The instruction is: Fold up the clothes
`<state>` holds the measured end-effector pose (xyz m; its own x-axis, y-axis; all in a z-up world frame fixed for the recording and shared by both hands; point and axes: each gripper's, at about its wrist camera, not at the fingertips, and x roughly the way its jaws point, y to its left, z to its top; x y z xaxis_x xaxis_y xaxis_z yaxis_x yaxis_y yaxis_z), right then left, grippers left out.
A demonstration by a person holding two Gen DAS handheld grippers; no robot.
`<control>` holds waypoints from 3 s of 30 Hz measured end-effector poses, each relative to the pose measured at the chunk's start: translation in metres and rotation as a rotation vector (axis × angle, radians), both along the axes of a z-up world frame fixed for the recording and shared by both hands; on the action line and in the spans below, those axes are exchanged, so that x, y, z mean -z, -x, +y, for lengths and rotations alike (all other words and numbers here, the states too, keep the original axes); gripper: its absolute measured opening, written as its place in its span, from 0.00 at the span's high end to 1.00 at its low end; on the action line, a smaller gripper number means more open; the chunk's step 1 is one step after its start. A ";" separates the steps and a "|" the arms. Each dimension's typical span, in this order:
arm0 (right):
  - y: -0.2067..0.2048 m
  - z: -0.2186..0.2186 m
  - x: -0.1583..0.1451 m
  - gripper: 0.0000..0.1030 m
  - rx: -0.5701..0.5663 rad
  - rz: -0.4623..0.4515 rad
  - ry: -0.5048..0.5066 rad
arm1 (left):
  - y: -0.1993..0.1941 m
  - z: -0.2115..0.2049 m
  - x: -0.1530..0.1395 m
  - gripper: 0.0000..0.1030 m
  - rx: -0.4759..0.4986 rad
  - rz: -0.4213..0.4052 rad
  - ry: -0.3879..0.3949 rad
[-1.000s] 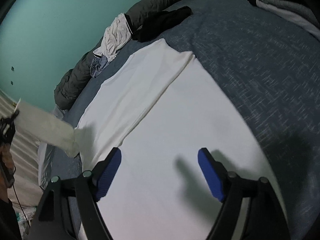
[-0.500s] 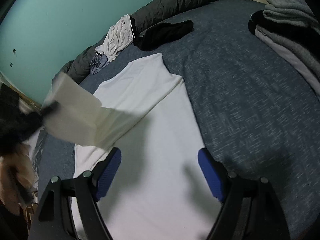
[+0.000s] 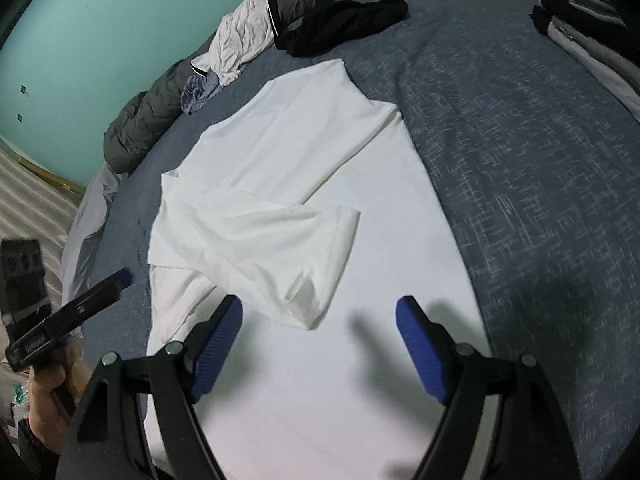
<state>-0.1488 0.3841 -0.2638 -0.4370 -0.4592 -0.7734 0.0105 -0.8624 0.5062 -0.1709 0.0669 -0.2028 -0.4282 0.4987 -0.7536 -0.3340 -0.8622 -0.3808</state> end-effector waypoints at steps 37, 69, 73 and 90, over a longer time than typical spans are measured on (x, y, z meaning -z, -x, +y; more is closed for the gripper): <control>0.001 -0.036 0.019 0.96 0.006 0.006 -0.330 | -0.034 -0.110 0.092 0.07 -0.290 0.011 0.052; 0.016 0.008 0.023 0.98 0.179 -0.022 -0.189 | -0.035 -0.130 0.094 0.07 -0.300 0.000 0.024; 0.003 0.020 0.005 0.98 0.187 0.010 -0.149 | -0.035 -0.135 0.095 0.07 -0.316 -0.003 0.016; -0.004 0.005 0.025 0.60 0.125 -0.099 -0.112 | -0.035 -0.148 0.094 0.07 -0.339 -0.015 -0.002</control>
<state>-0.1452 0.3888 -0.2885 -0.4047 -0.3147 -0.8586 -0.1450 -0.9049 0.4001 -0.1363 -0.0809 -0.2973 -0.5589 0.3312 -0.7602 -0.0224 -0.9225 -0.3854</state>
